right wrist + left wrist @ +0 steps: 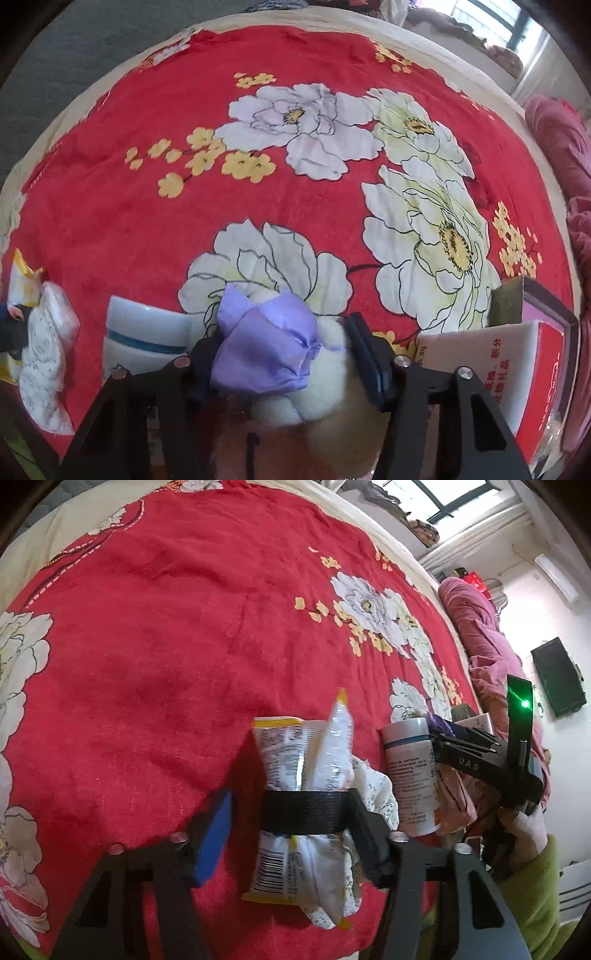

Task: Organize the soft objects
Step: 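Grasp the banded snack bar with the left gripper while the right gripper grasps the lavender-bow plush, then carry the snack bar and lavender-bow plush over the pink tray with both grippers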

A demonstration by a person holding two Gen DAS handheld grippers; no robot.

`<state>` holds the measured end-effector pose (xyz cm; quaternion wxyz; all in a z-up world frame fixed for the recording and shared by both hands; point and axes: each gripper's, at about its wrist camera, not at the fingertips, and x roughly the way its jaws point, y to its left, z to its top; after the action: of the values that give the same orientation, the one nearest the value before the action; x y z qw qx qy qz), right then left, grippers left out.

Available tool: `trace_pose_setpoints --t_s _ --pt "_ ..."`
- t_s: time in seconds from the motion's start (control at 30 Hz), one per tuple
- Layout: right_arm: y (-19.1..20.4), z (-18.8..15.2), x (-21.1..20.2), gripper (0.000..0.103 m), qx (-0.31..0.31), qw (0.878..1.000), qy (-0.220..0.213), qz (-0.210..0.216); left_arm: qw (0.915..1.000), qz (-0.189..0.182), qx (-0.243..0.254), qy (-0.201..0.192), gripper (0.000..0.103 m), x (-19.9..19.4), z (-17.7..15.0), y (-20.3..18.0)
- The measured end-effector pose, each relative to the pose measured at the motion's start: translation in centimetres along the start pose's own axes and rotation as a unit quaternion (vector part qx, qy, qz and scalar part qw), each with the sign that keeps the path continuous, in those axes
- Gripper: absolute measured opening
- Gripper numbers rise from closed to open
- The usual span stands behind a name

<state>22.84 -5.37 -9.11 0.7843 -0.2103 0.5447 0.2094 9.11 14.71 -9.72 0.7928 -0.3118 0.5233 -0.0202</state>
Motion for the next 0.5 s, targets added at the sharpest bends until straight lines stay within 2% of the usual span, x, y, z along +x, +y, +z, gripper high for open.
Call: trace_pose_setpoints --t_s 0.07,0.23,0.5 --pt "-0.5 0.1 -0.3 0.056 0.013 1.0 -0.006 0.01 0.9999 -0.008 -0.005 0.003 0.045 0.2 0.0 0.0" --pt "-1.6 0.1 -1.4 0.053 0.046 0.998 -0.031 0.038 0.9998 -0.016 -0.014 -0.003 0.044 -0.2 0.0 0.3" --pt "-1.5 -0.5 -5.5 0.052 0.06 0.993 -0.078 0.067 0.9996 0.004 0.007 -0.028 0.044 -2.4 -0.1 -0.6"
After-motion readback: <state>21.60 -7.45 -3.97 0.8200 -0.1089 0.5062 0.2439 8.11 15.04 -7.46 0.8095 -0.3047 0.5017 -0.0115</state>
